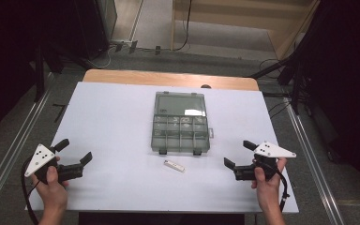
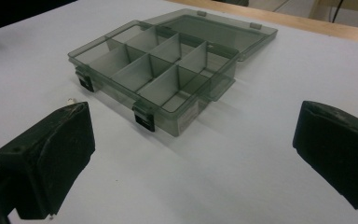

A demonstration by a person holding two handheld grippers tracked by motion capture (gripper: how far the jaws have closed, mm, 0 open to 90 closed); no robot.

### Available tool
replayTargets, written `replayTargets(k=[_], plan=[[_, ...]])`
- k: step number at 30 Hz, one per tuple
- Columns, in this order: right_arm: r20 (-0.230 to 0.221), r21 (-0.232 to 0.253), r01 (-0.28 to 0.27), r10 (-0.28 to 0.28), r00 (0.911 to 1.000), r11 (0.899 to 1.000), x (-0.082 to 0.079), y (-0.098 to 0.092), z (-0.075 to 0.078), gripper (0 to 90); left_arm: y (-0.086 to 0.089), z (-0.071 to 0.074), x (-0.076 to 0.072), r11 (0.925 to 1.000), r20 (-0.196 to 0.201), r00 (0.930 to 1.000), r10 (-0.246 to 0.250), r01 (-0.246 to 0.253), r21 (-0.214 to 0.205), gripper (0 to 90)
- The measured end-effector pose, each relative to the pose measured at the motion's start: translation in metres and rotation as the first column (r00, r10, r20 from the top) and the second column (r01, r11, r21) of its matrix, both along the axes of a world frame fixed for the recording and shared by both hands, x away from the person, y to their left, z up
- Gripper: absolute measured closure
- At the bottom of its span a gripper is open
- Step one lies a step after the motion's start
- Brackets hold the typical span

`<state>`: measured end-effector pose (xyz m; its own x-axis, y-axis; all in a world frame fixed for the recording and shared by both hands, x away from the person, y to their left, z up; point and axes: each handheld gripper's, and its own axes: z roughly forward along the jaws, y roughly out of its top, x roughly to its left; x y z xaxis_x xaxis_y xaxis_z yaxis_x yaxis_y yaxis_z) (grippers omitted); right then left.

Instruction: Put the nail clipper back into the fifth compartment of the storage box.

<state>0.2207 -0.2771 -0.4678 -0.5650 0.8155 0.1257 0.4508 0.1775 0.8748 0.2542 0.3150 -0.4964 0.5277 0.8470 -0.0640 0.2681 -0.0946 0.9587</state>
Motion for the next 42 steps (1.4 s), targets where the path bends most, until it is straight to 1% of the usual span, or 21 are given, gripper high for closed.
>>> replayTargets(k=[5,8,10,12,18,21,26,32,35,36,37,38,39,40,42], plan=[[-0.017,-0.015,-0.025,0.025,0.9995,1.0,0.007,0.011,0.004,0.0,0.0,0.0,0.0,1.0,0.001,1.0,-0.002,0.002,0.003,0.0],[-0.027,-0.035,-0.042,0.041,0.9988,0.999,0.011,0.017,0.007,0.0,0.0,0.0,0.0,1.0,0.001,1.0,-0.004,0.004,0.001,0.0],[-0.038,-0.061,-0.048,0.046,0.9982,0.997,0.013,0.022,0.009,0.0,0.0,0.0,0.0,1.0,-0.001,1.0,-0.002,0.002,0.005,0.0],[-0.047,-0.075,-0.064,0.061,0.997,0.995,0.016,0.027,0.011,0.0,0.0,0.0,0.0,1.0,-0.003,1.0,-0.001,0.001,0.007,0.0],[-0.068,-0.104,-0.095,0.088,0.9938,0.99,0.023,0.039,0.016,0.0,0.0,0.0,0.0,0.9999,-0.003,1.0,-0.003,0.003,0.012,0.0],[-0.076,-0.123,-0.113,0.104,0.9917,0.986,0.026,0.047,0.018,0.0,-0.001,0.0,0.0,0.9999,-0.003,1.0,-0.004,0.004,0.012,0.0],[-0.098,-0.158,-0.161,0.147,0.9842,0.974,0.031,0.061,0.021,0.2,-0.001,0.0,0.0,0.9999,-0.004,1.0,-0.005,0.005,0.016,0.0],[-0.135,-0.203,-0.213,0.188,0.9729,0.956,0.037,0.078,0.023,2.9,-0.001,0.0,0.0,0.9999,-0.004,1.0,-0.005,0.005,0.015,0.0],[-0.154,-0.218,-0.238,0.207,0.9662,0.947,0.041,0.087,0.024,3.0,-0.001,0.0,0.0,0.9999,-0.004,1.0,-0.006,0.006,0.014,0.0],[-0.166,-0.228,-0.252,0.217,0.9619,0.941,0.043,0.092,0.024,3.4,-0.001,0.0,0.0,0.9999,-0.004,1.0,-0.006,0.006,0.014,0.0],[-0.168,-0.239,-0.249,0.213,0.9626,0.938,0.043,0.095,0.024,5.5,-0.001,0.0,0.0,0.9999,-0.004,1.0,-0.007,0.007,0.014,0.0],[-0.166,-0.252,-0.247,0.209,0.9637,0.936,0.044,0.097,0.024,9.4,-0.001,0.0,0.0,0.9999,-0.004,1.0,-0.007,0.007,0.014,0.0],[-0.166,-0.252,-0.247,0.209,0.9637,0.936,0.044,0.097,0.024,9.4,-0.001,0.0,0.0,0.9999,-0.005,1.0,-0.007,0.007,0.015,0.0],[-0.165,-0.267,-0.245,0.206,0.9644,0.932,0.044,0.102,0.024,14.2,-0.001,0.0,0.0,0.9999,-0.005,1.0,-0.008,0.008,0.014,0.0],[-0.174,-0.268,-0.263,0.222,0.9595,0.927,0.046,0.105,0.023,14.6,-0.001,0.0,0.001,0.9999,-0.006,1.0,-0.008,0.008,0.013,0.0]])
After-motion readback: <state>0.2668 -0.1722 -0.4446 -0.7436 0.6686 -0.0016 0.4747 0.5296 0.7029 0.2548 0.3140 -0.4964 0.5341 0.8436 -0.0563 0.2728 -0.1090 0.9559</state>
